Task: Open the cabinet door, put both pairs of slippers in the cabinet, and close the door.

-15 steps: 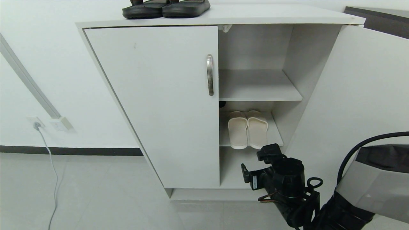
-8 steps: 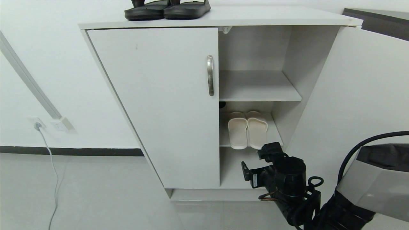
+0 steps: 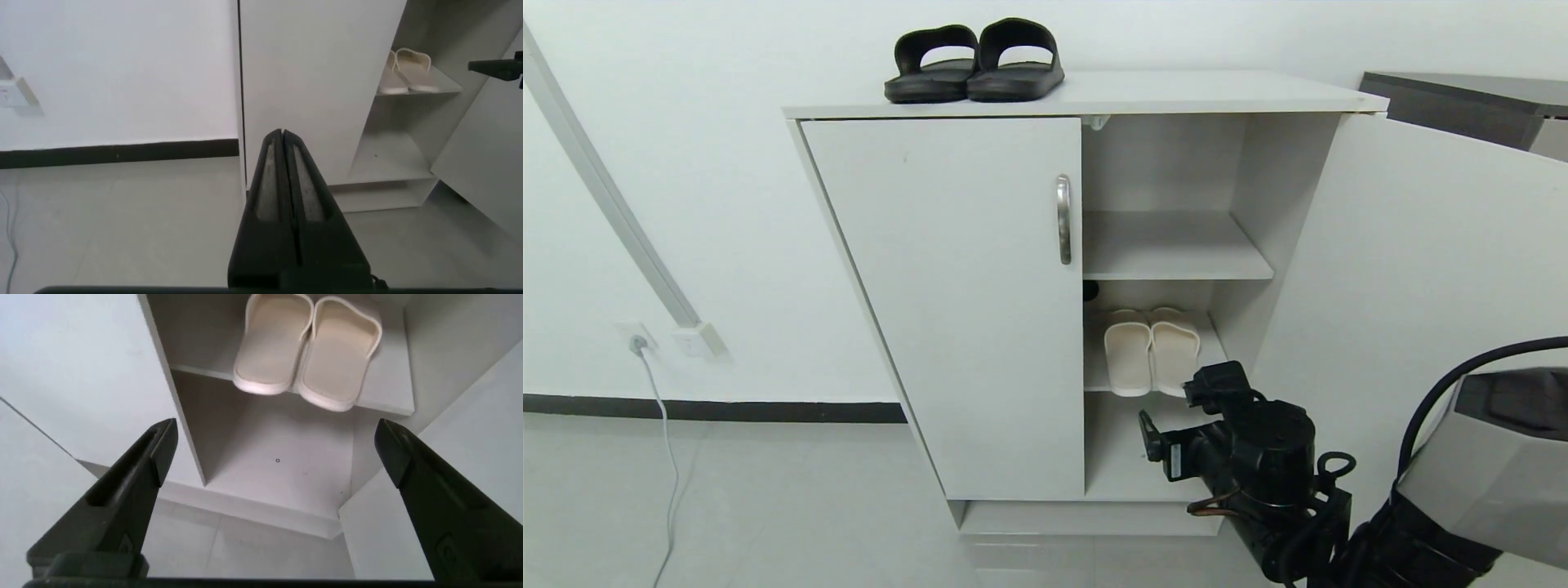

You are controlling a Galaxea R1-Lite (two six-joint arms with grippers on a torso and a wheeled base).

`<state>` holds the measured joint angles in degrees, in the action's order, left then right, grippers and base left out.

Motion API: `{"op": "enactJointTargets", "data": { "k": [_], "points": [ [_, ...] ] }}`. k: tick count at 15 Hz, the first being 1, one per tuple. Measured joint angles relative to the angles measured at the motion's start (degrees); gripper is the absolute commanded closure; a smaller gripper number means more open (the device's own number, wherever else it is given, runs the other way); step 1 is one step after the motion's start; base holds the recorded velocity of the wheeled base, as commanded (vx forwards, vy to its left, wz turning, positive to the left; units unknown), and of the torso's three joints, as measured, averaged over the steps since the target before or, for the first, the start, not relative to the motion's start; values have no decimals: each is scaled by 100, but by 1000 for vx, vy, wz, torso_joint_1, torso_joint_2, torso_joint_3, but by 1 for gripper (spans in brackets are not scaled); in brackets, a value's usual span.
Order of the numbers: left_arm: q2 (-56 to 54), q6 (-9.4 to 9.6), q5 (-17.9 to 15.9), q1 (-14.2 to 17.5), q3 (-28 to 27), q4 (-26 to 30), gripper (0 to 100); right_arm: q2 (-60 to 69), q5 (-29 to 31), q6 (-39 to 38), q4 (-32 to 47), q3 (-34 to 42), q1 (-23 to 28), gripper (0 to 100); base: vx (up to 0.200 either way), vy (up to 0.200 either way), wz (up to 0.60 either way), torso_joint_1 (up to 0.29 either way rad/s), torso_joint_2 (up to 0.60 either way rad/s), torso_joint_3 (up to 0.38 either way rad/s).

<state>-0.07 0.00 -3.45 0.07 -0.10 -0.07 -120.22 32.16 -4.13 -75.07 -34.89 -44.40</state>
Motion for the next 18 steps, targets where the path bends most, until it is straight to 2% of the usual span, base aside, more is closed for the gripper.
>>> {"op": "enactJointTargets", "data": {
  "k": [8,18],
  "points": [
    [0,-22,17,0,0,0,100,297,0,0,-4,271,-216,0,0,0,0,0,0,0],
    [0,-32,20,0,0,-2,100,308,0,1,-9,278,-254,0,0,200,0,4,0,0]
  ]
}}
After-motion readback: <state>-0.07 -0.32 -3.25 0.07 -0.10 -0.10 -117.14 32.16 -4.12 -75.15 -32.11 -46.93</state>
